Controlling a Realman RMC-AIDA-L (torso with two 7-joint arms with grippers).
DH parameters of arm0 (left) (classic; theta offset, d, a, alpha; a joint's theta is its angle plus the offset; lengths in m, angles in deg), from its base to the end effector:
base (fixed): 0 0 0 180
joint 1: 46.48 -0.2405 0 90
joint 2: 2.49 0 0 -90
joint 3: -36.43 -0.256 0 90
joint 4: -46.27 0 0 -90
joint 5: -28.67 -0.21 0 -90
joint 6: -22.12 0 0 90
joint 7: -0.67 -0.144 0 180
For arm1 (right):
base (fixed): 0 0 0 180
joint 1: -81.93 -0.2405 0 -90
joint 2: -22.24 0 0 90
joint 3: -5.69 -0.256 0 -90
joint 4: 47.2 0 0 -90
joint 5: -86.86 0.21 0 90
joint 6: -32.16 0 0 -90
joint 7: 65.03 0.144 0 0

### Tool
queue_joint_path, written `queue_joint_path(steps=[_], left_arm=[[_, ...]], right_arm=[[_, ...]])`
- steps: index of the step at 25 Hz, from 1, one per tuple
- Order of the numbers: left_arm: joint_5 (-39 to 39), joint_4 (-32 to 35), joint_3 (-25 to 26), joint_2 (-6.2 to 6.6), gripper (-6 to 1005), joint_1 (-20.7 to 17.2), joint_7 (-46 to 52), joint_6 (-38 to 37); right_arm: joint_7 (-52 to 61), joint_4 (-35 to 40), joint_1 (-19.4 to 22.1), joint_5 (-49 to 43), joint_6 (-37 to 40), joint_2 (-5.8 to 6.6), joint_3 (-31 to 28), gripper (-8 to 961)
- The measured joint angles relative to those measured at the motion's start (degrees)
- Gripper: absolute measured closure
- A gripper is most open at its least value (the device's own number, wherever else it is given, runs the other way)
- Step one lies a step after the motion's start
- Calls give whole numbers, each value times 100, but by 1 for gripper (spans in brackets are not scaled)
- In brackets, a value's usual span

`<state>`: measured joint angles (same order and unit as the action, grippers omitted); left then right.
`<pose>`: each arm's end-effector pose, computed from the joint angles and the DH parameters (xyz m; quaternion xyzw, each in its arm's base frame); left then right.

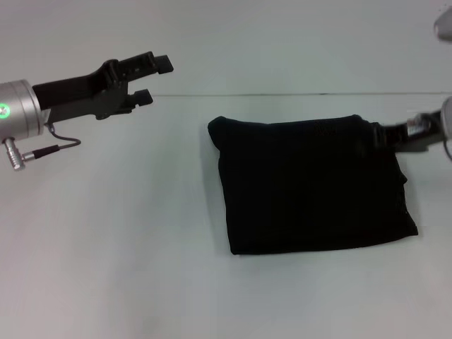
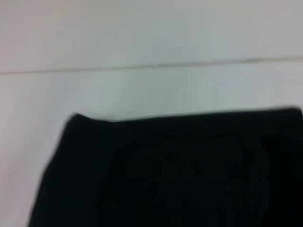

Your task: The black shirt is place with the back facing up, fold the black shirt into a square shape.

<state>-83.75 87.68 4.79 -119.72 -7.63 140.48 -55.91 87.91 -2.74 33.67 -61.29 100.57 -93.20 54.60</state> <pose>-0.2295 0.4070 0.0536 -0.7016 -0.6039 -0.3609 0.1132 0.2262 0.4399 0.0287 -0.7862 0.5612 0.0197 0.2581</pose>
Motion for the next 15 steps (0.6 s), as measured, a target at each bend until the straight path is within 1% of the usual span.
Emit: queue_joint_path(steps=[3, 5, 9, 15], left_arm=[[22, -40, -1, -1, 52, -26, -40, 10], [31, -47, 5, -2, 51, -29, -41, 10], [35, -62, 38, -2, 51, -24, -42, 10], [38, -71, 51, -2, 52, -16, -42, -2]], right_arm=[[-116, -609, -36, -2, -475, 35, 6, 840], [-129, -862, -45, -71, -706, 45, 17, 833], [-96, -972, -50, -211, -778, 94, 28, 819], [244, -896, 2, -225, -826, 225, -59, 798]])
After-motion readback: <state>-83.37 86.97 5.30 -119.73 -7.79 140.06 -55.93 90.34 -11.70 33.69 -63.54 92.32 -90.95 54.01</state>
